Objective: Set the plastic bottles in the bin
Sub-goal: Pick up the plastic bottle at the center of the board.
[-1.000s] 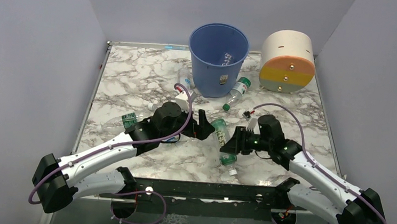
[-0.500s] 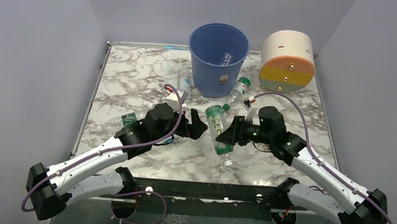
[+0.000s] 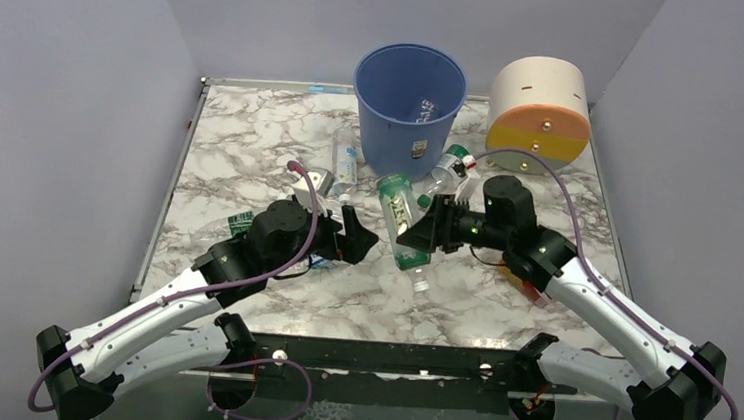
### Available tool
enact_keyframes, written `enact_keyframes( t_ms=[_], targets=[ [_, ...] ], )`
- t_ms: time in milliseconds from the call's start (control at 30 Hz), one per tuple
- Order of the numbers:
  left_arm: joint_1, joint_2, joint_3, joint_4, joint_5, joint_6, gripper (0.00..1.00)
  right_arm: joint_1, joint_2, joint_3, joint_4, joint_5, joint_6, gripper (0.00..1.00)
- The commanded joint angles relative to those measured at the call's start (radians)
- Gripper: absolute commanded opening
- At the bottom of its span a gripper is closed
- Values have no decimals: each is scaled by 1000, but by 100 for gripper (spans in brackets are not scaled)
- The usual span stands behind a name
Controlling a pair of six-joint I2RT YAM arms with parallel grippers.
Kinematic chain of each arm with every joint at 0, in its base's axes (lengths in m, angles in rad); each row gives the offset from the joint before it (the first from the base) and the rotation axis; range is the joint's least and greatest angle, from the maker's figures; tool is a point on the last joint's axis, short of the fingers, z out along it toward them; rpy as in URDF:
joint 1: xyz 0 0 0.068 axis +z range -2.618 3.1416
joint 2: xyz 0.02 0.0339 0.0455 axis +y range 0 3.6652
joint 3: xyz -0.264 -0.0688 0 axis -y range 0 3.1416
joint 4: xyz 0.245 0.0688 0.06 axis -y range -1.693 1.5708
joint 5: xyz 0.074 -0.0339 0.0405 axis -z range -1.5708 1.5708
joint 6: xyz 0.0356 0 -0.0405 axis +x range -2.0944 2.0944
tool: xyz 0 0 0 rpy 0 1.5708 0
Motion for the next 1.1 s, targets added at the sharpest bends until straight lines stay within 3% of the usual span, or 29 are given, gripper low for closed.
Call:
enact_keyframes(
  t_ms=[0, 633, 1067],
  targets=[
    [0, -17, -21, -12, -20, -17, 99, 10, 36, 102, -28, 21, -42, 52],
    [2, -70, -57, -1, -13, -30, 99, 9, 286, 494, -39, -22, -107, 55],
    [1, -64, -74, 21, 9, -37, 99, 6, 417, 752, -96, 36, -181, 58]
  ],
)
